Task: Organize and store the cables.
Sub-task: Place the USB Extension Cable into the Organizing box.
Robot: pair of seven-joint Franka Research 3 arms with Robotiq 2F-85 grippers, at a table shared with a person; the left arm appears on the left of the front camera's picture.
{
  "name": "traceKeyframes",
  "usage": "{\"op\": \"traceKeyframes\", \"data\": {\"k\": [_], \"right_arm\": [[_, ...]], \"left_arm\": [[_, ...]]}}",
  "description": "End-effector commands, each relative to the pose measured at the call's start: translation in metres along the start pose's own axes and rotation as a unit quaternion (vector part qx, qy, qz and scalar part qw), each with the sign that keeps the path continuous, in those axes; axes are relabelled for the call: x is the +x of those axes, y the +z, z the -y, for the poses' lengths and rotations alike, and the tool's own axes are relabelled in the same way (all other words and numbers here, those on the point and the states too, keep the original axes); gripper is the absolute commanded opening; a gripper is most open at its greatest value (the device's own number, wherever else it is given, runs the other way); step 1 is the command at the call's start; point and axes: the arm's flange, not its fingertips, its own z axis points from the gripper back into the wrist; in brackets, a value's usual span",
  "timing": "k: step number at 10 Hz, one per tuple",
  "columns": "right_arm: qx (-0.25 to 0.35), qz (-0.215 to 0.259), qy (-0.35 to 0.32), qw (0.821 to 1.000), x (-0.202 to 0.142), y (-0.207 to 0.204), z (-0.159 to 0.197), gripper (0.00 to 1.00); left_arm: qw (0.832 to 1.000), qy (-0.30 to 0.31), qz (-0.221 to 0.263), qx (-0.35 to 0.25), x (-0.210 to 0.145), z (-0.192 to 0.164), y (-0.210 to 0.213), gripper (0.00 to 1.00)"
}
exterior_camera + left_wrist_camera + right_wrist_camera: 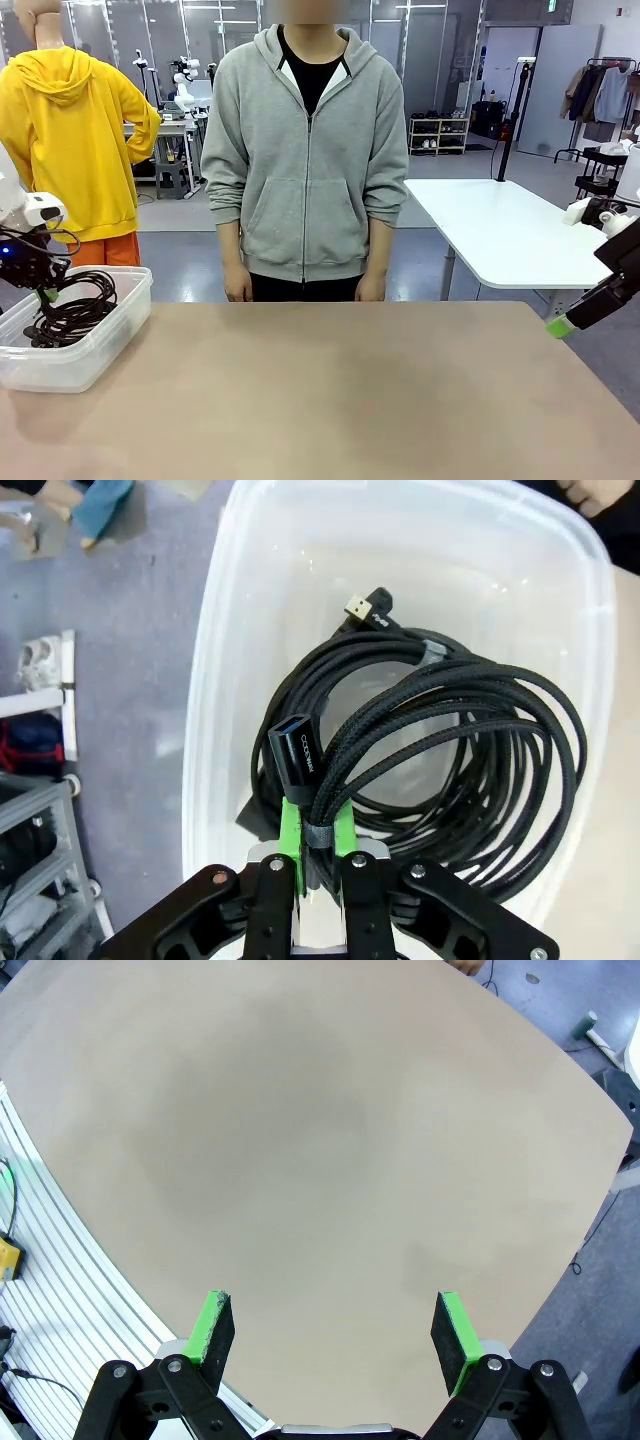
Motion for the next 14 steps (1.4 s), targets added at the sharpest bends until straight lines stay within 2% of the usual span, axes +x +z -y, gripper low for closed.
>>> {"op": "traceKeyframes", "data": {"k": [1, 2, 3, 4, 5, 6, 8, 9, 10, 14], "right_arm": [[-0.002, 0.001, -0.003, 1.000, 0.000, 0.001, 0.000, 1.00], [-0.002, 0.001, -0.003, 1.000, 0.000, 0.001, 0.000, 1.00], [-0.002, 0.001, -0.003, 1.000, 0.000, 0.001, 0.000, 1.00], [-0.002, 0.001, -0.003, 1.000, 0.000, 0.001, 0.000, 1.00], [-0.002, 0.001, -0.003, 1.000, 0.000, 0.001, 0.000, 1.00], [-0.002, 0.001, -0.003, 1.000, 0.000, 0.001, 0.000, 1.00], [-0.002, 0.001, -0.003, 1.000, 0.000, 0.001, 0.000, 1.00], [-0.002, 0.001, -0.003, 1.000, 0.000, 0.001, 0.000, 1.00], [-0.002, 0.001, -0.003, 1.000, 0.000, 0.001, 0.000, 1.00], [-0.002, 0.001, -0.003, 1.000, 0.000, 0.001, 0.000, 1.00]], "left_arm": [[1.000, 0.014, -0.025, 0.005, 0.008, 0.001, -0.001, 0.16], [0.999, 0.017, -0.028, 0.008, 0.007, 0.001, -0.002, 0.48], [0.999, 0.019, -0.030, 0.011, 0.004, 0.001, 0.000, 0.50], [0.999, 0.020, -0.026, 0.011, 0.005, 0.001, 0.002, 0.81], [0.999, 0.021, -0.028, 0.014, 0.004, 0.001, 0.003, 0.82], [0.999, 0.022, -0.028, 0.013, 0.003, 0.001, 0.004, 1.00], [0.999, 0.022, -0.025, 0.014, 0.003, 0.000, 0.008, 1.00], [0.999, 0.024, -0.023, 0.012, 0.002, 0.001, 0.010, 0.89], [0.999, 0.029, -0.019, 0.009, 0.002, 0.002, 0.011, 0.98], [1.000, 0.018, -0.016, 0.005, 0.002, 0.000, 0.005, 1.00]]}}
